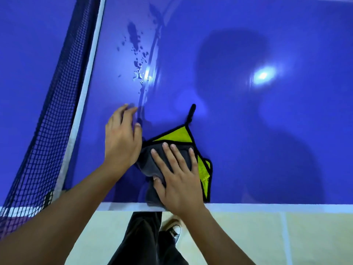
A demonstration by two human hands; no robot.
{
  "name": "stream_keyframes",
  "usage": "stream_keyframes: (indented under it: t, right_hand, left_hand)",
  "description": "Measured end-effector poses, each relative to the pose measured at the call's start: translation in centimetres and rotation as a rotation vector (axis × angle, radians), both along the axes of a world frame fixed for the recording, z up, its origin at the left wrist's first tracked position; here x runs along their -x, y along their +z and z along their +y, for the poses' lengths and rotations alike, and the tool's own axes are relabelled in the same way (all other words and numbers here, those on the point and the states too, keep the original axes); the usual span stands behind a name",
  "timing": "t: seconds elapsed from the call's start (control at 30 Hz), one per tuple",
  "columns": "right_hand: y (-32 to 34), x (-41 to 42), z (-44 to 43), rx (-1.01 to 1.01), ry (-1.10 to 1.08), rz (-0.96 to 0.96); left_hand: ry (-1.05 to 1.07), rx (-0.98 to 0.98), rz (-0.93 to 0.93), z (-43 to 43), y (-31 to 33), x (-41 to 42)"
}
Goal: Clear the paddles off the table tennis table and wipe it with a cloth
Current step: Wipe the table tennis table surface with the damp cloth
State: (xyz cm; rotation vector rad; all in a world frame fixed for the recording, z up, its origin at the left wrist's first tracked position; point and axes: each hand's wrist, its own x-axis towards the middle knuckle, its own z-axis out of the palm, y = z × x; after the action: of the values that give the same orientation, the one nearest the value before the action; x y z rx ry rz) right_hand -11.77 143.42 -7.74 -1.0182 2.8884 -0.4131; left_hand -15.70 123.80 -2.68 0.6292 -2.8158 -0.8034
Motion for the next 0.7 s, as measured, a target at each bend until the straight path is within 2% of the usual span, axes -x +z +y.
stream_keyframes:
  t: [0.2,0.33,0.43,0.57,0.7]
  right_hand:
    - [0.2,13.1,-3.0,-0.036,-0.090,0.049]
    - [0.4,23.2,-5.2,-0.061,-0.046,0.067]
    - [0.2,30.1,-7.2,-0.071,-0.115,0.082]
    - [0.3,37.6,-9.7,-0.076,-0.200,0.040]
    - [0.7,44.3,-11.4,-0.071,-0.181,0.012]
  left_hand:
    - [-0.034,-0.013,0.050,-0.4,0.2,6.3]
    - [-0.129,-0.002,0.046,-0.4,-0.1,10.5]
    - [-0.180,0.014,0.064,-0.3,-0.8,13.4]
    - [-0.227,0.088,0.075,0.8,-1.2,17.0]
    - [-0.230,0.124,0.036,2.5,-1.4,19.6]
